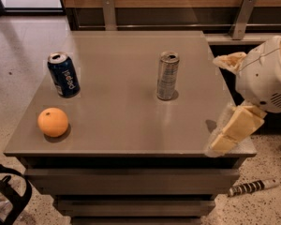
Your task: Pick orange
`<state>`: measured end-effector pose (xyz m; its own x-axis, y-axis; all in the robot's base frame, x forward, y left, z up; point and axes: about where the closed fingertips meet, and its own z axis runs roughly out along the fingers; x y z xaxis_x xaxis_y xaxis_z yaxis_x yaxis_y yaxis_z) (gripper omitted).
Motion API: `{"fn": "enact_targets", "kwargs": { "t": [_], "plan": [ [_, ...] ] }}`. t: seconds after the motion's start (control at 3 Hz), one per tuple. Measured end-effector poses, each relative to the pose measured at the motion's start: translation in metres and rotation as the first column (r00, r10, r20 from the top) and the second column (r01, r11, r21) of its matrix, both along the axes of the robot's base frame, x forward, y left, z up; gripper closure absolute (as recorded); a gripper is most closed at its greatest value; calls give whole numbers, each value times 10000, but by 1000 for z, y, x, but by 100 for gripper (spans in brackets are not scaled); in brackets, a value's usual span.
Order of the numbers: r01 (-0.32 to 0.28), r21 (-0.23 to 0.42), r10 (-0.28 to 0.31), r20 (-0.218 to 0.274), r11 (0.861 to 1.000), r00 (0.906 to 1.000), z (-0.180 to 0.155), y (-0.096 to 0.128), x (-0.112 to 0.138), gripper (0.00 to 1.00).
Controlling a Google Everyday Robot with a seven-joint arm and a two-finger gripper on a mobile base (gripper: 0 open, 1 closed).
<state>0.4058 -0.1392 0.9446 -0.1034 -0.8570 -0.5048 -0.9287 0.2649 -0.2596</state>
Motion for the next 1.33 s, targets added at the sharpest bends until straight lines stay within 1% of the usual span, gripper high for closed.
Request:
{"fn": "enact_targets", "kwargs": {
  "t": [0.33,0.67,1.0,1.33],
  "plan": [
    [-565,949,550,187,9939,9983,-8,37,0,0],
    [-978,1649,963,175,9814,9952,-20,72,8,0],
    [-1345,2514,1375,57,9585,9905,-38,110,20,0],
    [-1451,2524,1502,-11,9567,9887,-42,117,23,0]
  ]
}}
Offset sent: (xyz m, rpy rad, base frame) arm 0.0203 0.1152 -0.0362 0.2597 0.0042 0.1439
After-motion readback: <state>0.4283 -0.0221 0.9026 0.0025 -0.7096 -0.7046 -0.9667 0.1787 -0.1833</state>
